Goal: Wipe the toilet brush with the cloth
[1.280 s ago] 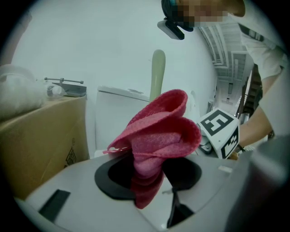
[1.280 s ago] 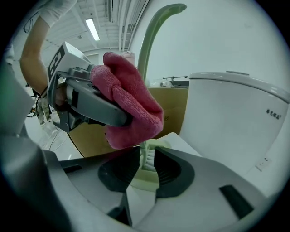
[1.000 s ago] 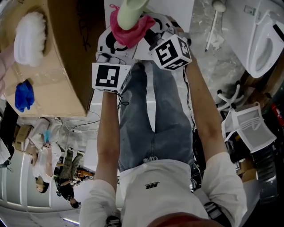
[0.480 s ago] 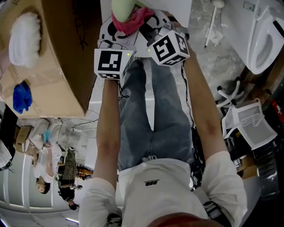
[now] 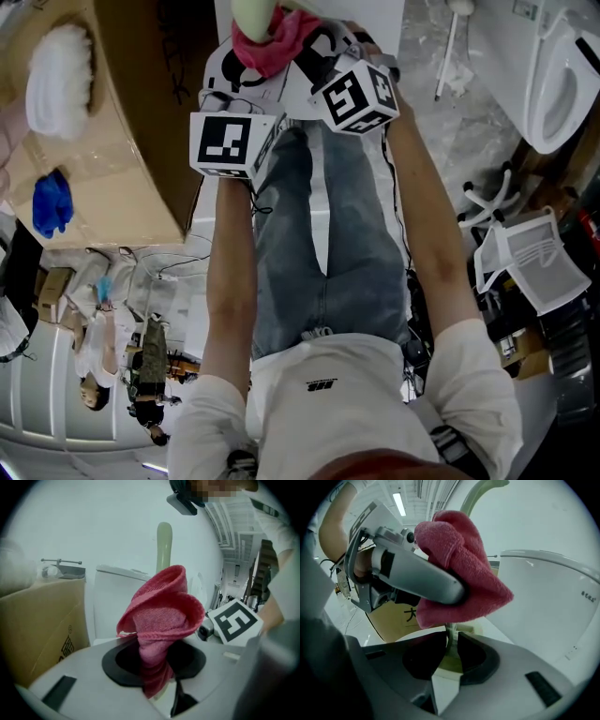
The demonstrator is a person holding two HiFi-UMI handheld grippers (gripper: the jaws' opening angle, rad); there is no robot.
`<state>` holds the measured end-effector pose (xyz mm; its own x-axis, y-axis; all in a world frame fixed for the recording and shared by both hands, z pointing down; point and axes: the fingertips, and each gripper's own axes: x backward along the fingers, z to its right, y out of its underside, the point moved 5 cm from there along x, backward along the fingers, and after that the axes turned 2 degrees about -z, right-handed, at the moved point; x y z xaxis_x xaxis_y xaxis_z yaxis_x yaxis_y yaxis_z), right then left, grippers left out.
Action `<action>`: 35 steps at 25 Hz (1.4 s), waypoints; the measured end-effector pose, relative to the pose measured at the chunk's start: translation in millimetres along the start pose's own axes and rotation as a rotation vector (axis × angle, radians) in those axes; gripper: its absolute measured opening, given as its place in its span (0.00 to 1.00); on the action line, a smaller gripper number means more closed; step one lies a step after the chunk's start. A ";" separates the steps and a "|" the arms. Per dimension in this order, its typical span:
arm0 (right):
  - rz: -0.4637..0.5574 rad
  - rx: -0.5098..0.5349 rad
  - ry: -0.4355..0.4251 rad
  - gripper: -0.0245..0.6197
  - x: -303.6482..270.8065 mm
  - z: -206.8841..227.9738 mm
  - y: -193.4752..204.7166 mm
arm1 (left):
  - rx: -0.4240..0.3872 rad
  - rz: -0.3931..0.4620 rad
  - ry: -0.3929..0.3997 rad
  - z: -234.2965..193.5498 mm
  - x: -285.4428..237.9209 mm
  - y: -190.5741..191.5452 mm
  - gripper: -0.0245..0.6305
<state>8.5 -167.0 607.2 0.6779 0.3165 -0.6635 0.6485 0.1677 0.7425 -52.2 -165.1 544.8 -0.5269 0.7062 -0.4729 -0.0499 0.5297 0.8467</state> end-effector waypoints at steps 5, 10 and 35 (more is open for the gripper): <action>-0.015 -0.005 0.000 0.15 -1.9 -0.6 -1.2 | -0.023 0.046 0.030 2.0 13.5 -23.8 0.25; -0.031 -0.005 0.002 0.15 -1.4 -0.7 -1.6 | -0.033 0.102 0.046 6.8 27.6 -58.3 0.26; -0.053 0.030 0.018 0.15 -4.8 -3.3 -1.7 | -0.052 0.064 0.078 9.9 14.9 -78.0 0.32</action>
<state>3.0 -165.7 609.4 0.6360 0.3251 -0.6999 0.6938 0.1564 0.7030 -47.8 -191.3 469.2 -0.5945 0.6981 -0.3991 -0.0575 0.4582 0.8870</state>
